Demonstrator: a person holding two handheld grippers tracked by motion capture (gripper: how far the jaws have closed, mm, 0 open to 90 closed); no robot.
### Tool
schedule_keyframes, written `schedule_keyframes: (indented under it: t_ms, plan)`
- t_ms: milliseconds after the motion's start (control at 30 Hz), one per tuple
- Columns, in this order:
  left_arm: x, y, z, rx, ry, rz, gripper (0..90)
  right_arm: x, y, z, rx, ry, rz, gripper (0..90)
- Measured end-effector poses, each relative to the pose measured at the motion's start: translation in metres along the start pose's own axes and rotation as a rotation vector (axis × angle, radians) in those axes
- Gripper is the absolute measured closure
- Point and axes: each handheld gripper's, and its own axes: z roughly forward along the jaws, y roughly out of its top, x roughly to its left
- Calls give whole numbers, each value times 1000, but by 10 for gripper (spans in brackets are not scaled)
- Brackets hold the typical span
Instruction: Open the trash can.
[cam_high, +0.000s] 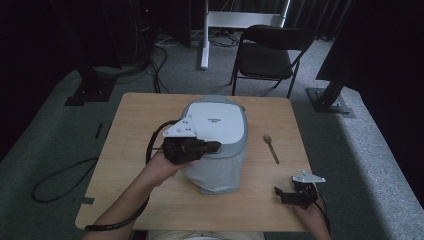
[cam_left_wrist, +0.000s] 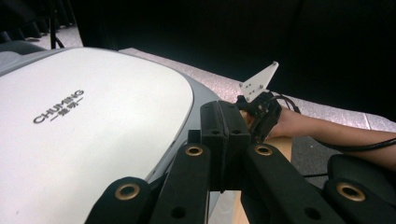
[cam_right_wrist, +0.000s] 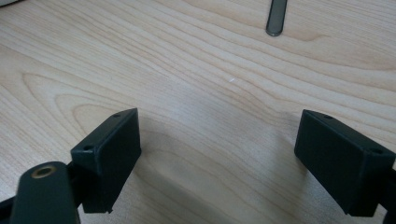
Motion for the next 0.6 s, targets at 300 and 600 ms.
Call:
schedule_keyframes:
  t_ms: [300, 600]
  plan:
    - [5, -9, 0, 14, 36, -20, 900, 0, 0, 0, -1, 1, -2, 141]
    - [7, -10, 2, 29, 23, -26, 900, 0, 0, 0, -1, 1, -2, 141]
